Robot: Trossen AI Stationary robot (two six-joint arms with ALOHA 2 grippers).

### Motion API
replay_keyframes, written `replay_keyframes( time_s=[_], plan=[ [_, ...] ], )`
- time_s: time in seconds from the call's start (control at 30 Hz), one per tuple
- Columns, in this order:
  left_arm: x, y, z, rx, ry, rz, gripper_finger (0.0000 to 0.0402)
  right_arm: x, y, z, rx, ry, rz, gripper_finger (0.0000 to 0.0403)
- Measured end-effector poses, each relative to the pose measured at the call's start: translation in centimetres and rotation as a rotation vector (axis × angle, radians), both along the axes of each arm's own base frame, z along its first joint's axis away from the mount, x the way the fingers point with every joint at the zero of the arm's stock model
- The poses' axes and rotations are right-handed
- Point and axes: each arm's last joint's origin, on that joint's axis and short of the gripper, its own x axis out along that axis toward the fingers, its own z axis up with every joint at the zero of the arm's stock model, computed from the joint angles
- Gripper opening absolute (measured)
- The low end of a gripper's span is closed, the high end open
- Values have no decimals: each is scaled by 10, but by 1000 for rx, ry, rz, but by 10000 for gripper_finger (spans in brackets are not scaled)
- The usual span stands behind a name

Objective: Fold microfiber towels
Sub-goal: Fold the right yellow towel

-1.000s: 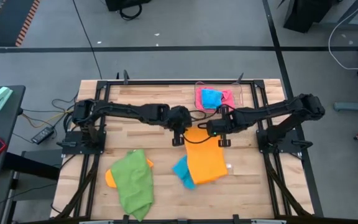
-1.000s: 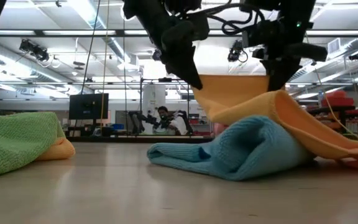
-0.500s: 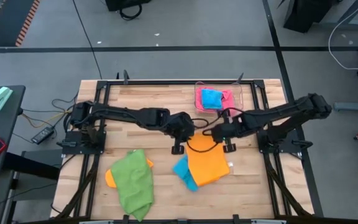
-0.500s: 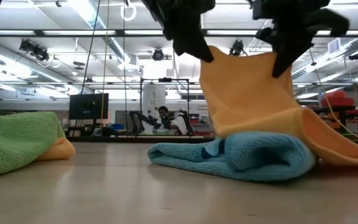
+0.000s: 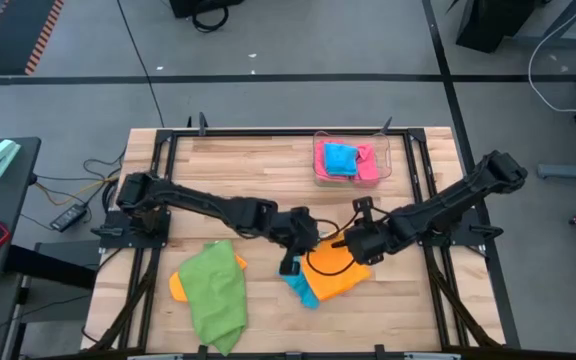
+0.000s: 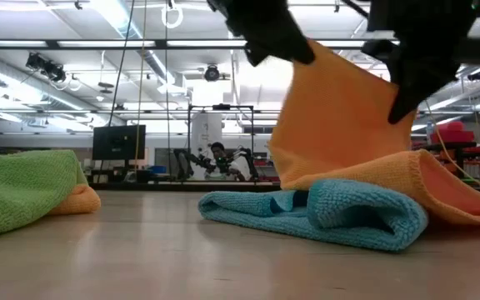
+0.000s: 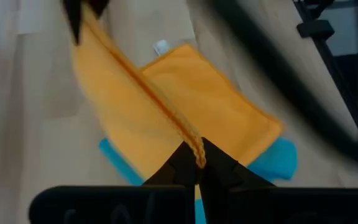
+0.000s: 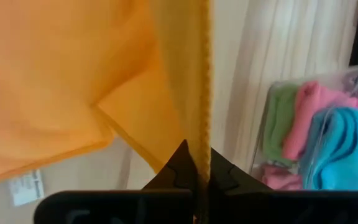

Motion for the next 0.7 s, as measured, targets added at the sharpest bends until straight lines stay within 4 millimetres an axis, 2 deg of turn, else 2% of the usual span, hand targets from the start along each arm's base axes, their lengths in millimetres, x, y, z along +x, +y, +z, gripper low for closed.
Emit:
replay_keyframes(
  time_s=[0.13, 0.3, 0.4, 0.53, 0.7],
  plan=[
    [8, -7, -18, -13, 20, 7, 27, -9, 5, -14, -38, -7, -3, 8],
    [13, -17, -18, -59, -28, 12, 13, -17, 14, -27, -39, -21, 33, 8],
    [12, -26, -19, -81, -37, 3, 9, -21, 24, -28, -38, -24, 99, 8],
    [16, -38, -30, -105, -24, -1, 19, -27, 34, -30, -59, -15, 197, 8],
    [21, -48, -37, -108, -68, -13, 20, -33, 30, -41, -181, 31, 287, 8]
  ],
)
